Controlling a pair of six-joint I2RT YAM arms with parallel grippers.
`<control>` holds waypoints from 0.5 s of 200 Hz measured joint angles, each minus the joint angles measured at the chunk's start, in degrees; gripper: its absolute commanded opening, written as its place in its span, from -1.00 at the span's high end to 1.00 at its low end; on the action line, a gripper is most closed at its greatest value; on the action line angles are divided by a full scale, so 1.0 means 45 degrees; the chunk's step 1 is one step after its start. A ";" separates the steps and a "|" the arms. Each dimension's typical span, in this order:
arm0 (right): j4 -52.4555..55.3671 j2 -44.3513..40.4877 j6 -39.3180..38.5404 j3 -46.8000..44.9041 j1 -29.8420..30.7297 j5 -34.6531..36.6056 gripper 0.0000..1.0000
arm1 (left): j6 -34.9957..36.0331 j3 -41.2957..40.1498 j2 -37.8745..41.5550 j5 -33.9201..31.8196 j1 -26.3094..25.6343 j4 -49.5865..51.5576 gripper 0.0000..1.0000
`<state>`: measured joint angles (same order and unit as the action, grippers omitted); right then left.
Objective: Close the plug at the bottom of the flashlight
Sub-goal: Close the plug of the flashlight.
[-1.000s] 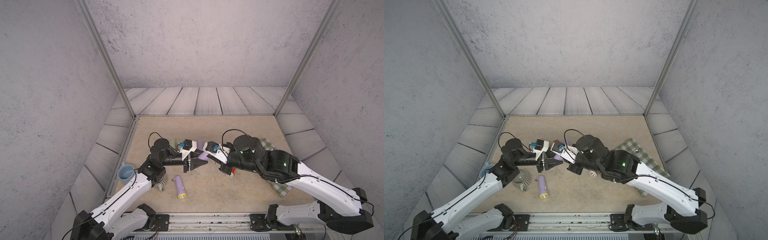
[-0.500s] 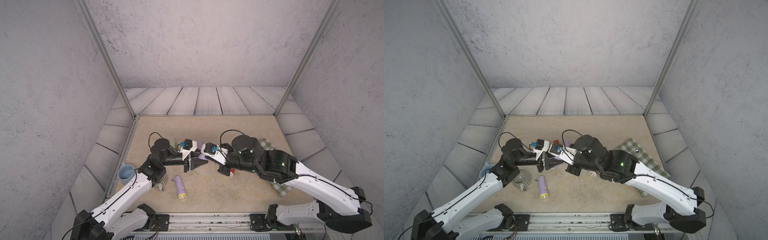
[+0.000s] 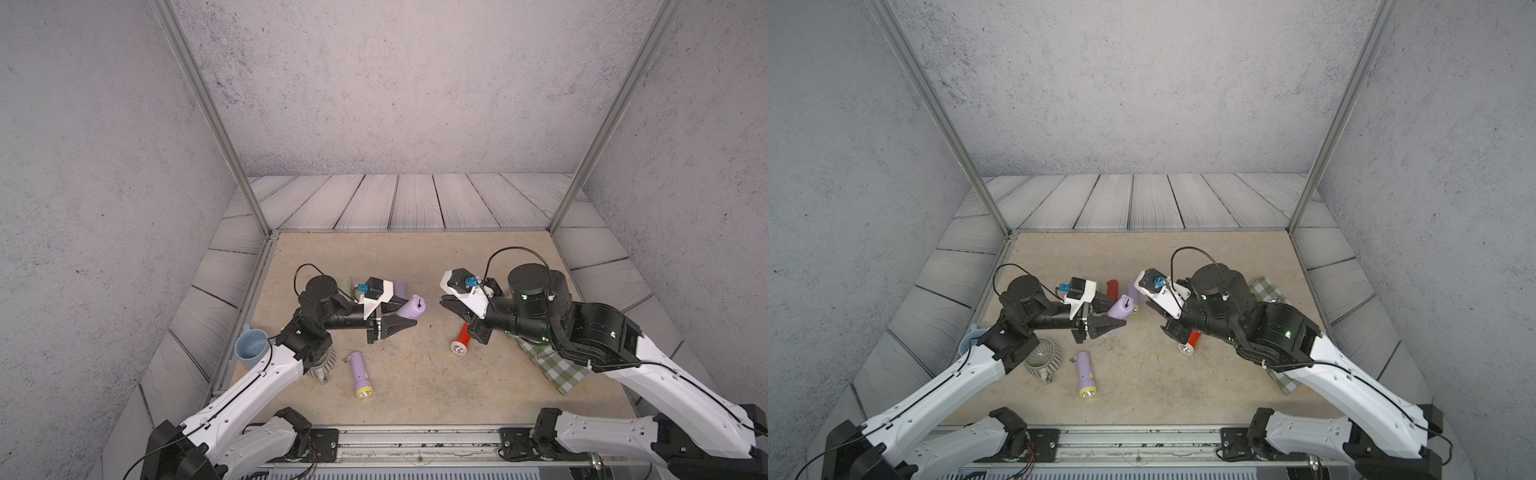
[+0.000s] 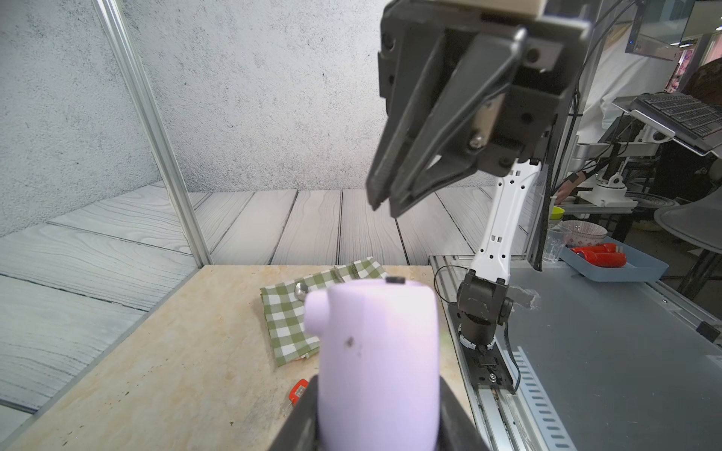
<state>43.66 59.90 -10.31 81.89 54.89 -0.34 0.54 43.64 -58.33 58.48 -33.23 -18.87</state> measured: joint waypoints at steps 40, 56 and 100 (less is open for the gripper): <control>-0.0131 -0.0597 0.1248 -0.1549 -0.2380 -0.1375 0.63 | -0.0680 0.0486 -0.0665 -0.1039 0.0000 0.0068 1.00; -0.0102 -0.0641 0.1554 -0.1792 -0.2521 -0.1749 0.38 | -0.0826 0.0583 -0.1010 -0.0957 0.0000 0.0039 1.00; -0.0131 -0.0379 0.1579 -0.0646 -0.2516 -0.2540 0.18 | -0.0797 0.0583 -0.1141 -0.0539 -0.0010 0.0078 1.00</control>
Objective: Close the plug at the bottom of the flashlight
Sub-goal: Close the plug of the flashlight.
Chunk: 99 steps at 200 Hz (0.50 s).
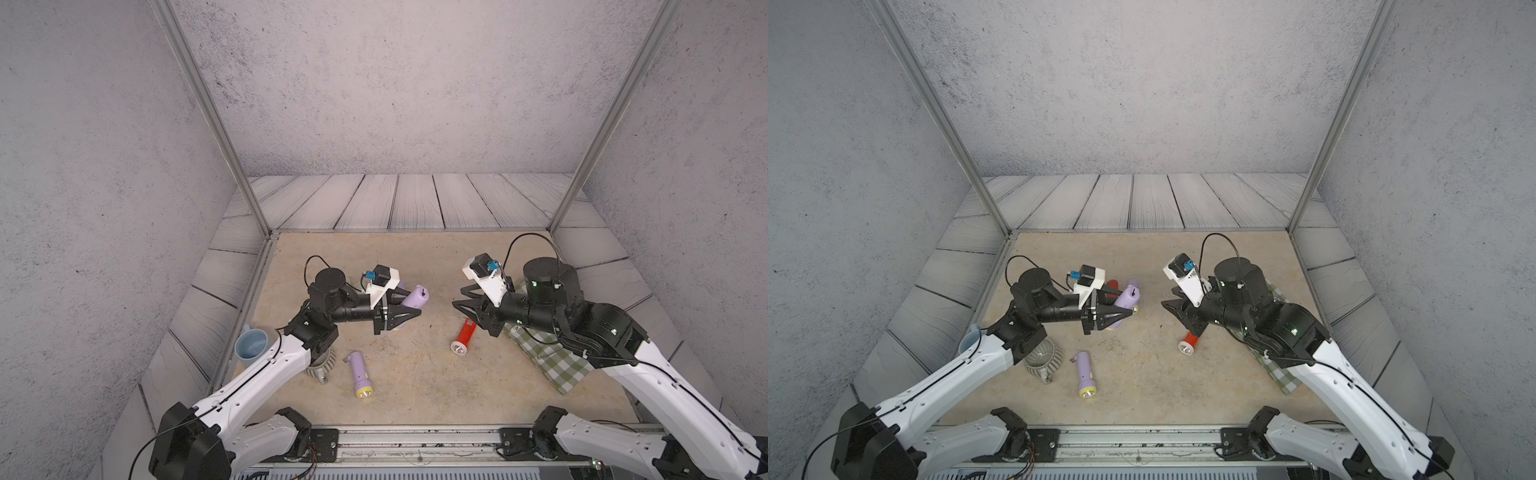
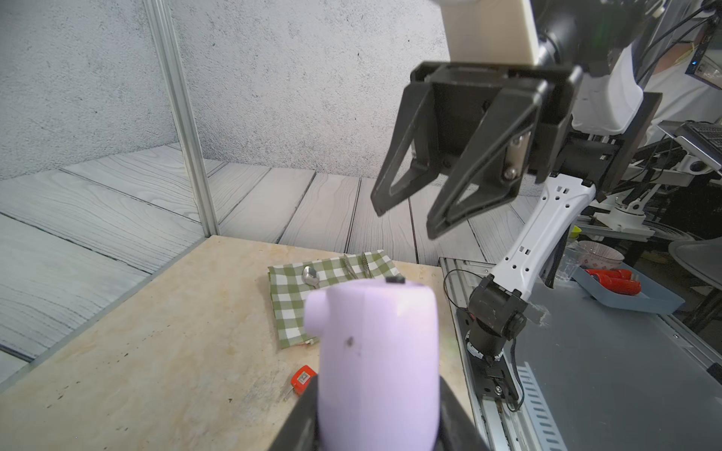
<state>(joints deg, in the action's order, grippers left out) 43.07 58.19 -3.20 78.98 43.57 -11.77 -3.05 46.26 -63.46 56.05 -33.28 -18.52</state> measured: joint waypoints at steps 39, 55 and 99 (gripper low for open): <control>-0.0136 0.1375 -0.0335 0.1695 0.0636 -0.0495 0.17 | 0.0053 0.0000 -0.0073 0.0476 0.0000 0.0058 1.00; -0.0253 0.1739 -0.0491 0.1749 0.0986 -0.0831 0.13 | 0.0058 0.0019 -0.0219 0.0714 0.0000 0.0078 1.00; -0.0291 0.2297 -0.0772 0.1749 0.1399 -0.1715 0.07 | 0.0121 0.0053 -0.0432 0.1239 0.0000 0.0209 1.00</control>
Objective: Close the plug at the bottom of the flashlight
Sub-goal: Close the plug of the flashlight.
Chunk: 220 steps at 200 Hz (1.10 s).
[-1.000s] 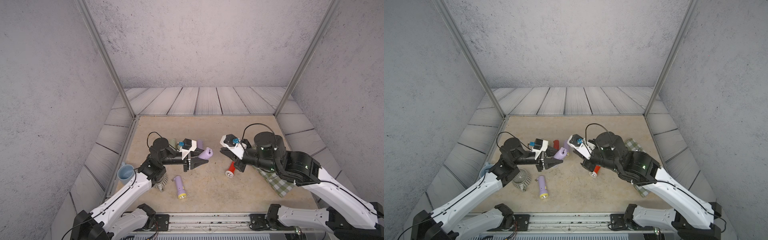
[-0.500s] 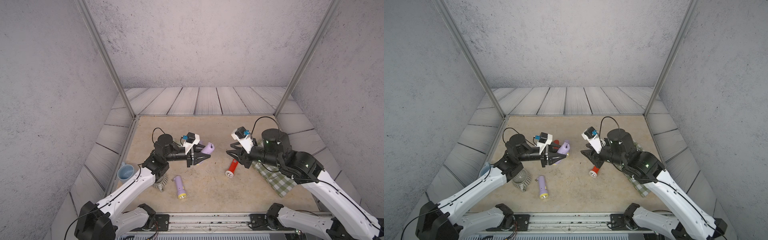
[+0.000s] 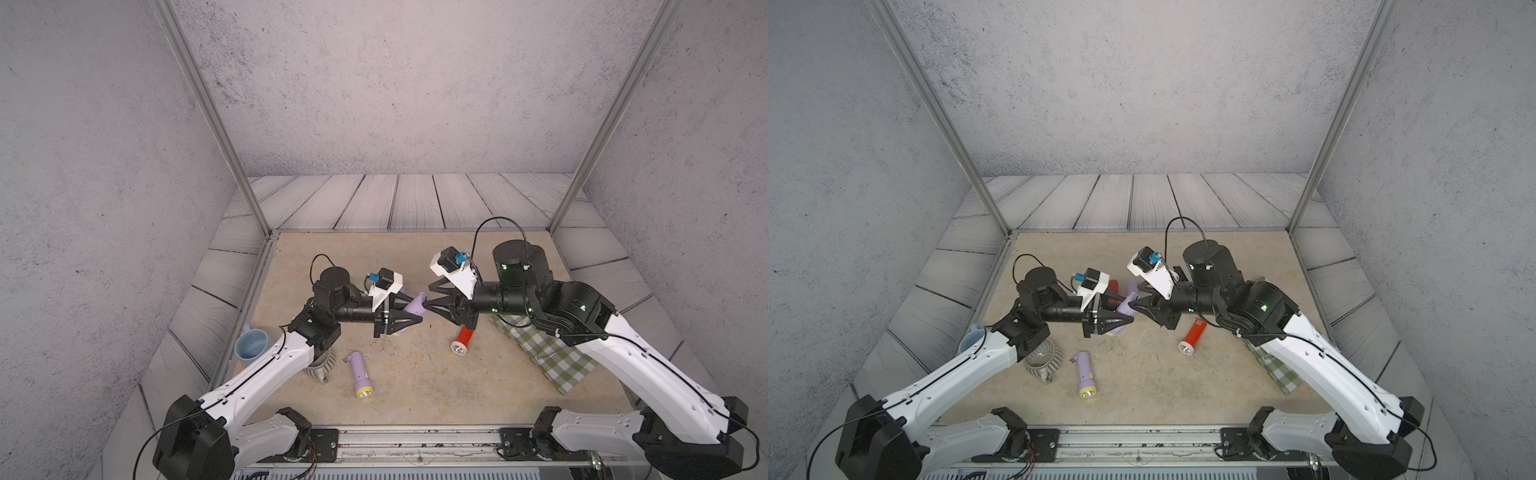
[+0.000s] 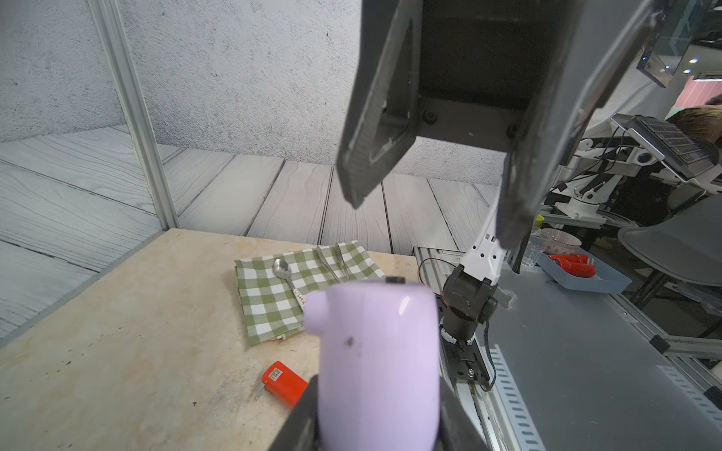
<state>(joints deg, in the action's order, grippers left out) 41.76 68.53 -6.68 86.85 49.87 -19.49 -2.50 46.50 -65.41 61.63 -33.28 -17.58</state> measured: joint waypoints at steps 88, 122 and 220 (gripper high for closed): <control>-0.0058 0.0185 -0.0204 -0.0379 0.0219 -0.0199 0.10 | 0.0233 0.0019 0.0078 0.0287 0.0000 0.0151 1.00; -0.0199 0.0058 -0.0219 -0.0748 0.0214 0.0102 0.15 | 0.0233 0.0019 0.0102 0.0355 0.0000 0.0287 1.00; -0.0272 0.0053 -0.0107 -0.0772 0.0199 0.0019 0.58 | 0.0262 0.0015 0.0170 0.0131 0.0000 0.0457 1.00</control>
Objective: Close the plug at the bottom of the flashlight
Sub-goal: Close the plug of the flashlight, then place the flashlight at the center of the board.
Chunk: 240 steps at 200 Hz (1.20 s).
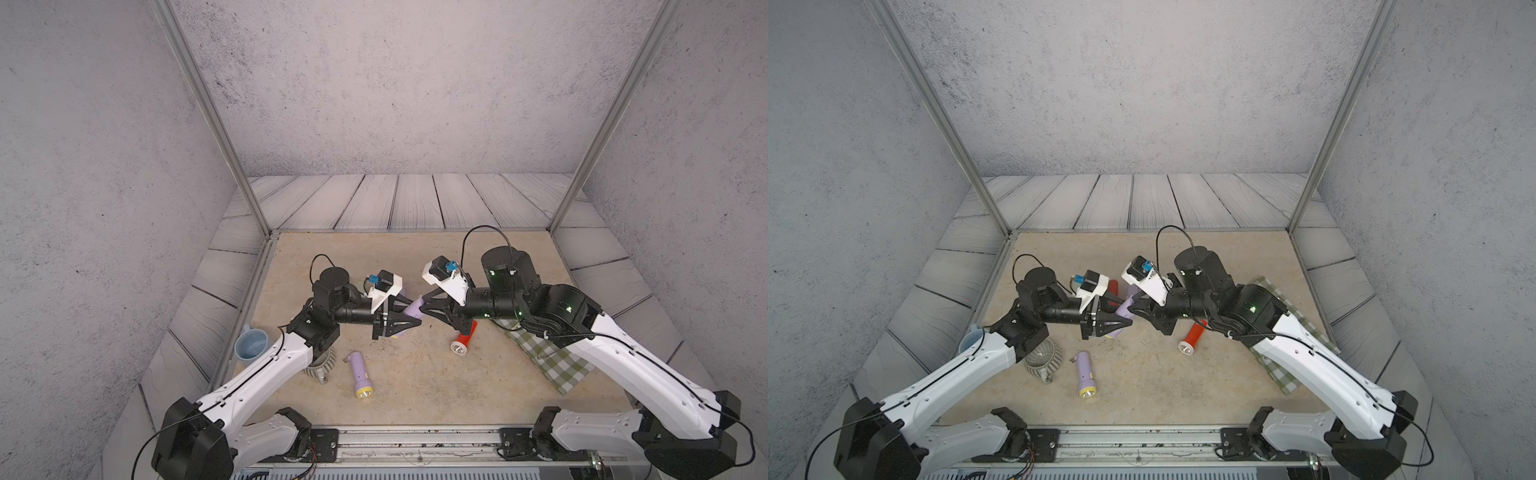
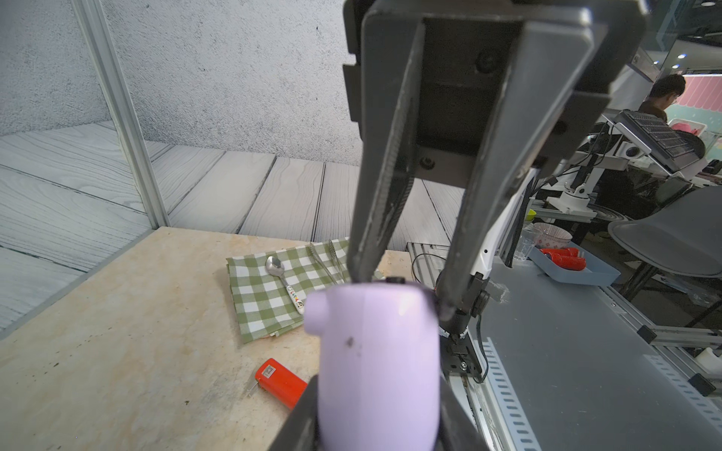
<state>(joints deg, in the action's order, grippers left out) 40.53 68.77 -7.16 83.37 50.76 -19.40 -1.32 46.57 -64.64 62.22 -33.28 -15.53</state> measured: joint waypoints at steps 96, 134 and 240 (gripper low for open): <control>0.0185 -0.0146 0.0413 -0.0083 0.0000 -0.1559 0.82 | 0.0185 0.0005 0.0083 -0.0345 0.0010 0.0126 1.00; 0.0389 -0.0797 0.0622 -0.0165 0.0039 -0.2263 0.73 | 0.0029 0.0068 -0.0015 -0.0651 0.0015 -0.0107 1.00; 0.0126 -0.3322 0.2628 -0.3750 0.0015 0.1389 0.61 | -0.3298 0.2681 -0.3410 -0.6455 0.0010 0.1409 1.00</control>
<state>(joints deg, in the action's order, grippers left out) 41.10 53.82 4.67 66.50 50.83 -13.15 -16.16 58.63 -79.99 33.17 -33.23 -9.19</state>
